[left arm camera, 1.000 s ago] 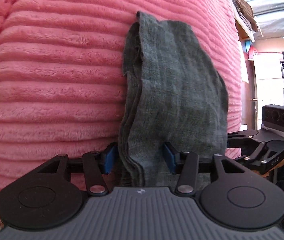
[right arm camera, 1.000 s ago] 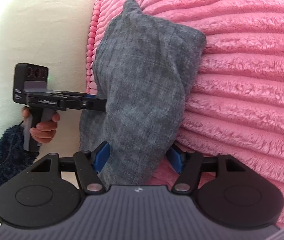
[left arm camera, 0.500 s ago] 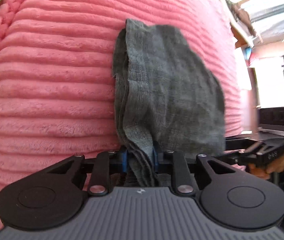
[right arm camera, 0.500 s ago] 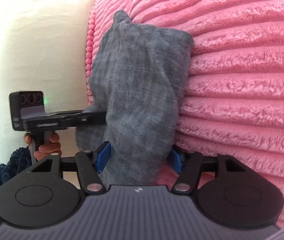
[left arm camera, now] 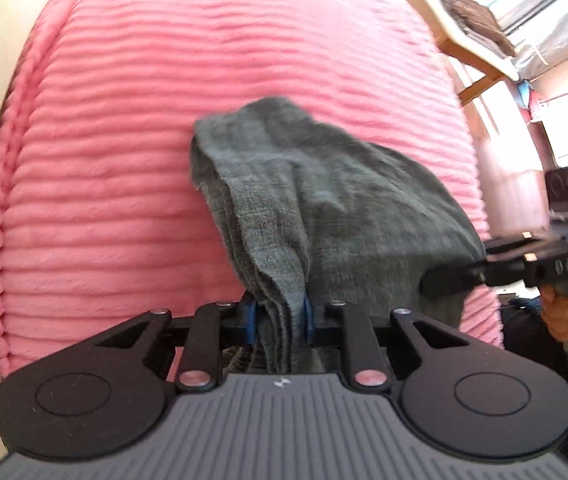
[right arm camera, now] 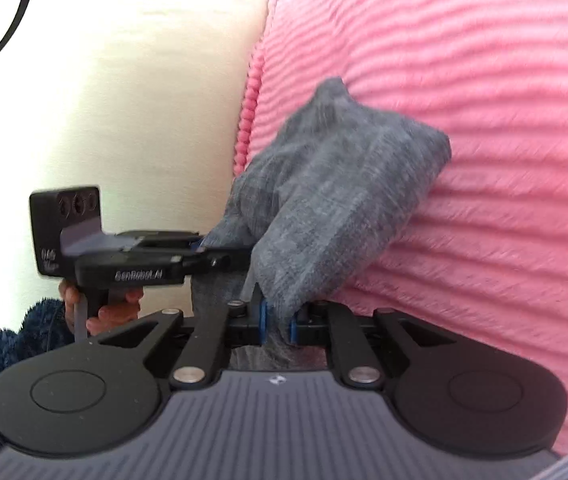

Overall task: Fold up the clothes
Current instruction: 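Lift the folded shorts with both grippers and carry them to the white chair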

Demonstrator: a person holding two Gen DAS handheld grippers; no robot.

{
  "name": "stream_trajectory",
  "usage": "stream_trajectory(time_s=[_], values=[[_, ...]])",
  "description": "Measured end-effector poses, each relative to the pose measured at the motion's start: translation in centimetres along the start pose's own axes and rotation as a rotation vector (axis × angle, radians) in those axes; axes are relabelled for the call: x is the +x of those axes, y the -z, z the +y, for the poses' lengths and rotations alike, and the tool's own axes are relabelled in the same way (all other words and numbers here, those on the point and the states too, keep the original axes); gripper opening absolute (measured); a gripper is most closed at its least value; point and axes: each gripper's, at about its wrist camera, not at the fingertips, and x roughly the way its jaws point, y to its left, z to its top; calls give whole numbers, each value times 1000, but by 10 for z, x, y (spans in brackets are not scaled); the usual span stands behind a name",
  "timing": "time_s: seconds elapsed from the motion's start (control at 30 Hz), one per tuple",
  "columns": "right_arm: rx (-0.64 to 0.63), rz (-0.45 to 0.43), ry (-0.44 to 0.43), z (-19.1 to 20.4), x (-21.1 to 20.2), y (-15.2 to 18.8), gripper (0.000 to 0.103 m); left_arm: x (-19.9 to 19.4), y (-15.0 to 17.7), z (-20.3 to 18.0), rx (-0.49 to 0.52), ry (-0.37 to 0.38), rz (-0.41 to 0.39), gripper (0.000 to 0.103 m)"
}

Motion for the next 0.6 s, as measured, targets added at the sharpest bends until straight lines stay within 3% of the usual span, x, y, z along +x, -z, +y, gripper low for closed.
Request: stream_trajectory(time_s=[0.3, 0.5, 0.6], values=[[-48, 14, 49, -6, -63, -13, 9, 19, -34, -55, -7, -43, 22, 24], [-21, -65, 15, -15, -108, -36, 8, 10, -82, -90, 16, -55, -1, 24], [-1, -101, -1, -25, -145, -56, 8, 19, -125, -120, 69, -70, 20, 24]])
